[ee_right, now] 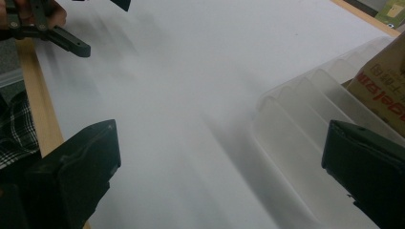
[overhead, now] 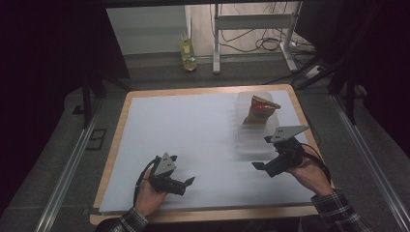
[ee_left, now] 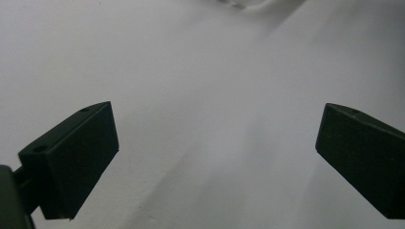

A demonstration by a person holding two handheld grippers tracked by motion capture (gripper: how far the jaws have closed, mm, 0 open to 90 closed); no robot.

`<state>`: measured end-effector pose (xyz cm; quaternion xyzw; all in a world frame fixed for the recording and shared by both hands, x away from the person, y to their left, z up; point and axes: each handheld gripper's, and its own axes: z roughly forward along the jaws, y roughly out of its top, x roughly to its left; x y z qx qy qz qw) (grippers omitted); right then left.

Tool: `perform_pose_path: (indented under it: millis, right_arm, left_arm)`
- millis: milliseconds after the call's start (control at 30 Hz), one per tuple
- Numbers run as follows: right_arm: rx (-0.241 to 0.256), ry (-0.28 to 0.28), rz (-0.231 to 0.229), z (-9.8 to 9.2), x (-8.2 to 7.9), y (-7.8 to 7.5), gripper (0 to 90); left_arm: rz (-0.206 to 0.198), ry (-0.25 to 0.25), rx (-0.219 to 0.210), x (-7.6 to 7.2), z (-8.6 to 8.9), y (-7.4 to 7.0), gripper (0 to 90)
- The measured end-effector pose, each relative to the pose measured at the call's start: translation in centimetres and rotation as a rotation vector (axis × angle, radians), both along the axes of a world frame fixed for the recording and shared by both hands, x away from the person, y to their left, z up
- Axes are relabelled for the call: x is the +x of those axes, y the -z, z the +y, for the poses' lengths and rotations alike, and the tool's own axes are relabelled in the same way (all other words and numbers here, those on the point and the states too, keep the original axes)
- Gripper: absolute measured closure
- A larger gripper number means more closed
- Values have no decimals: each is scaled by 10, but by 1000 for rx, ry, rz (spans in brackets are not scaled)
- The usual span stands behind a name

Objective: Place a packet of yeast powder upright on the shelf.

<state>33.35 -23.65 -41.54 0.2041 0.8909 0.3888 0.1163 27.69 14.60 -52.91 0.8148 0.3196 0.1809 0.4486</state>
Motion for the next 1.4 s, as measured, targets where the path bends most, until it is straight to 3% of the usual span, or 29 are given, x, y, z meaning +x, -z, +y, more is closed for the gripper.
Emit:
perform_pose_path:
  millis: [400, 667, 1400]
  right_arm:
    - [43, 26, 9, 0, -11, 12, 0]
    - [24, 21, 3, 2, -17, 22, 0]
    - [37, 32, -25, -4, -33, 51, 0]
  left_arm:
    - [4, 0, -3, 0, -1, 0, 8]
    - [5, 0, -2, 0, -1, 1, 8]
    - [9, 4, 10, 0, -1, 1, 8]
